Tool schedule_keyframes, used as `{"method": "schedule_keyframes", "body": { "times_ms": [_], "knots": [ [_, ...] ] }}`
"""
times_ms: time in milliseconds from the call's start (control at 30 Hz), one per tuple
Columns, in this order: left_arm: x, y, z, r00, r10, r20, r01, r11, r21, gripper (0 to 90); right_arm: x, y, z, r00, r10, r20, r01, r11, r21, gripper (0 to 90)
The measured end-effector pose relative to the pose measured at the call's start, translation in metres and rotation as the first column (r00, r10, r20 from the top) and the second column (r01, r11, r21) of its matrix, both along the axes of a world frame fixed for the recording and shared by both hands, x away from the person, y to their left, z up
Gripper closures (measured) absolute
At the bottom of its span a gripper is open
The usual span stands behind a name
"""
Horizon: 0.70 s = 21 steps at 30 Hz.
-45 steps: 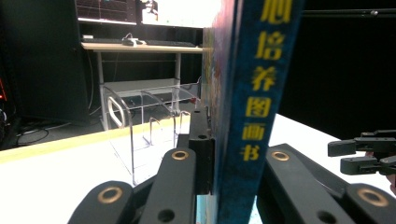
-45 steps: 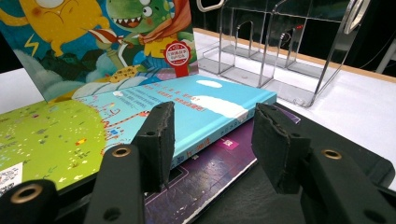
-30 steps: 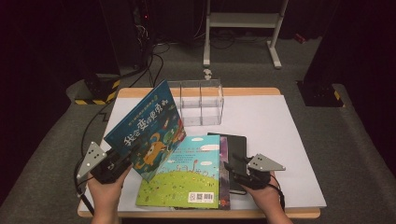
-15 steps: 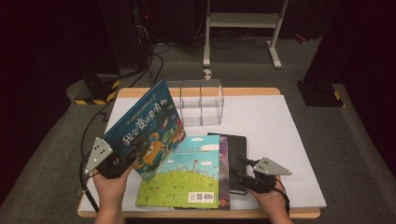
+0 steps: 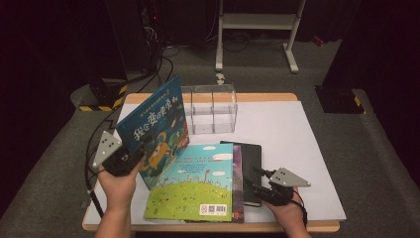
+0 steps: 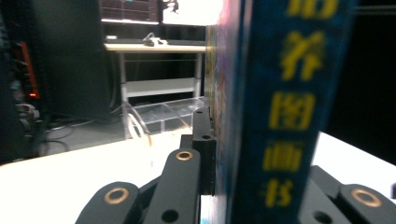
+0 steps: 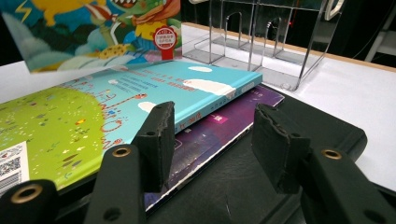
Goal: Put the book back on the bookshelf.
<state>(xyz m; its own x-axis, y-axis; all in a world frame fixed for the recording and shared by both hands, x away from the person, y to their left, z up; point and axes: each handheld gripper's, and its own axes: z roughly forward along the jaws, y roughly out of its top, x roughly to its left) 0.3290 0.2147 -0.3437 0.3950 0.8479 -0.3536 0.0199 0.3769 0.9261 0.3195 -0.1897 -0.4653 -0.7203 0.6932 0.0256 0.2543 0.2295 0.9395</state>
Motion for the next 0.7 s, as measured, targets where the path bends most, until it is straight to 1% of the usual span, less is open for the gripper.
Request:
{"method": "schedule_keyframes", "body": {
  "times_ms": [67,167,333,433,500,533,567,600,633,667,700],
  "knots": [
    [0.008,0.0,0.006,0.9999,0.014,0.0,-0.014,0.9998,0.012,83.1,0.0,0.0,0.0,1.0,0.004,-0.002,-0.004,1.0,0.007,49.3],
    [0.024,-0.003,0.016,0.9998,0.021,-0.005,-0.021,0.9998,0.008,83.1,0.001,-0.001,0.0,1.0,0.005,-0.002,-0.005,0.9999,0.011,49.4],
    [0.052,-0.016,0.022,0.9981,0.06,0.007,-0.061,0.9978,0.026,83.1,0.001,-0.003,0.001,1.0,0.002,-0.002,-0.002,0.9999,0.016,49.5],
    [0.067,-0.02,0.022,0.997,0.077,0.008,-0.077,0.9969,0.017,83.1,0.001,-0.003,0.001,1.0,0.001,-0.002,-0.001,0.9998,0.017,49.6],
    [0.077,-0.023,0.02,0.9959,0.089,0.012,-0.089,0.996,0.003,83.1,0.001,-0.004,0.001,1.0,0.001,0.0,-0.001,0.9998,0.017,49.6],
    [0.08,-0.024,0.019,0.9957,0.093,0.009,-0.093,0.9956,0.013,83.1,0.001,-0.004,0.001,1.0,0.0,0.002,0.0,0.9998,0.018,49.7],
    [0.087,-0.026,0.018,0.9946,0.103,0.013,-0.103,0.9946,0.006,83.1,0.001,-0.005,0.001,1.0,-0.001,0.001,0.001,0.9998,0.021,49.7],
    [0.087,-0.026,0.018,0.9946,0.103,0.013,-0.103,0.9946,0.006,83.1,0.001,-0.005,0.001,1.0,-0.001,0.001,0.001,0.9998,0.021,49.7],
    [0.097,-0.028,0.016,0.994,0.109,0.01,-0.109,0.9938,0.024,83.1,0.001,-0.006,0.002,1.0,-0.003,0.0,0.003,0.9997,0.024,49.8],
    [0.101,-0.029,0.016,0.9935,0.113,0.013,-0.113,0.9933,0.021,83.1,0.001,-0.006,0.002,1.0,-0.003,0.001,0.003,0.9997,0.024,49.8],
    [0.106,-0.03,0.015,0.9932,0.115,0.015,-0.116,0.9929,0.027,83.1,0.001,-0.006,0.002,1.0,-0.004,0.001,0.004,0.9997,0.025,49.8]
  ]
}}
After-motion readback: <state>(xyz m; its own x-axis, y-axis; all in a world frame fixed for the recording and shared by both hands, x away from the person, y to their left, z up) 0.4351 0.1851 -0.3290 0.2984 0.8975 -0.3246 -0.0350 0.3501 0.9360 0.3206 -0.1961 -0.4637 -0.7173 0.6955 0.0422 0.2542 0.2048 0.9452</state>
